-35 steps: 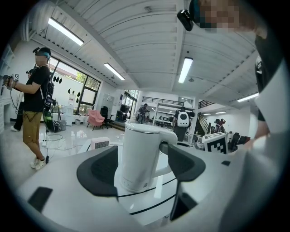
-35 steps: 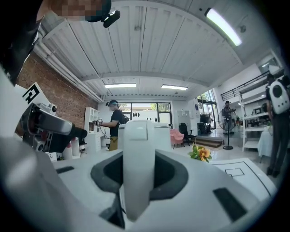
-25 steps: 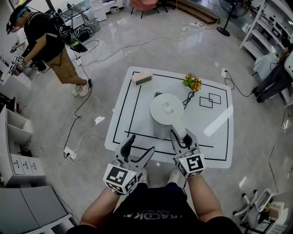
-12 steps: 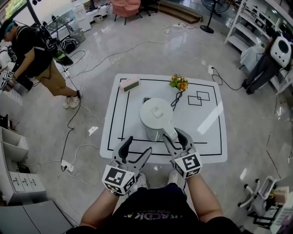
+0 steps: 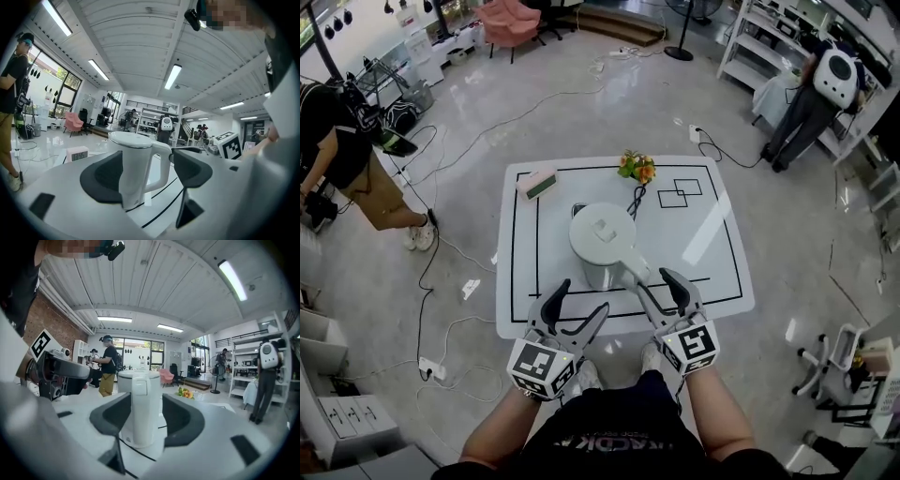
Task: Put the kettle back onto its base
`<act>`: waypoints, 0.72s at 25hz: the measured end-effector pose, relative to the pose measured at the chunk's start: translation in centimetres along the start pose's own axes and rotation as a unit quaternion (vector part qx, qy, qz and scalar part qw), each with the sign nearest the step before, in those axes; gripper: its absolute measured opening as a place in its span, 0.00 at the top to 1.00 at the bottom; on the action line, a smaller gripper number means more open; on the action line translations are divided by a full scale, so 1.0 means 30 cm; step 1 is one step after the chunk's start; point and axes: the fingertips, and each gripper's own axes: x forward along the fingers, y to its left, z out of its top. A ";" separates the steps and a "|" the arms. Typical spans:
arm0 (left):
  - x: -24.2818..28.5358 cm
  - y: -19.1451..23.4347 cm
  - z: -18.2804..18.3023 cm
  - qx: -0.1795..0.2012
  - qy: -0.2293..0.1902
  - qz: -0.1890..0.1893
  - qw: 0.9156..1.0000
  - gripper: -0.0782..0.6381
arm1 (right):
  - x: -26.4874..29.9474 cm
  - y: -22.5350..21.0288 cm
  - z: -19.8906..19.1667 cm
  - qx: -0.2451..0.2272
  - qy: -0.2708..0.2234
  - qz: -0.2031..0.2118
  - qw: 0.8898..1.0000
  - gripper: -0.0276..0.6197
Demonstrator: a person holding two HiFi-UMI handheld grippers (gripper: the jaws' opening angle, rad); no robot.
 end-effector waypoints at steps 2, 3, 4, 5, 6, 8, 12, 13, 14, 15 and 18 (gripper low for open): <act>0.005 -0.005 -0.008 0.001 0.002 -0.014 1.000 0.42 | -0.027 -0.006 0.010 0.010 -0.006 -0.017 1.000 0.66; 0.006 -0.008 -0.011 0.001 0.003 -0.020 1.000 0.42 | -0.039 -0.005 0.016 0.014 -0.008 -0.024 1.000 0.66; 0.005 -0.012 -0.013 0.001 0.003 -0.026 1.000 0.42 | -0.052 -0.003 0.022 0.018 -0.009 -0.030 0.999 0.66; 0.002 -0.017 -0.011 0.001 0.003 -0.030 1.000 0.42 | -0.065 0.000 0.029 0.021 -0.010 -0.034 0.999 0.66; -0.001 -0.025 -0.009 0.000 0.001 -0.033 0.999 0.42 | -0.079 0.003 0.036 0.024 -0.010 -0.037 0.999 0.66; -0.004 -0.042 -0.001 0.001 -0.003 -0.039 0.999 0.42 | -0.101 0.005 0.056 0.024 -0.012 -0.037 0.999 0.66; 0.003 -0.069 0.013 0.004 -0.007 -0.043 0.999 0.42 | -0.112 -0.004 0.109 0.018 -0.023 -0.029 0.999 0.66; 0.006 -0.073 0.014 0.004 -0.008 -0.040 0.999 0.42 | -0.109 -0.008 0.124 0.017 -0.028 -0.024 0.999 0.66; 0.009 -0.076 0.015 0.004 -0.009 -0.036 0.999 0.42 | -0.105 -0.012 0.136 0.016 -0.033 -0.019 0.999 0.66; 0.012 -0.080 0.014 0.005 -0.010 -0.031 0.999 0.42 | -0.102 -0.017 0.147 0.015 -0.037 -0.013 0.999 0.66; 0.028 -0.096 0.007 0.004 -0.009 -0.009 1.000 0.42 | -0.099 -0.042 0.163 0.016 -0.048 0.010 0.999 0.66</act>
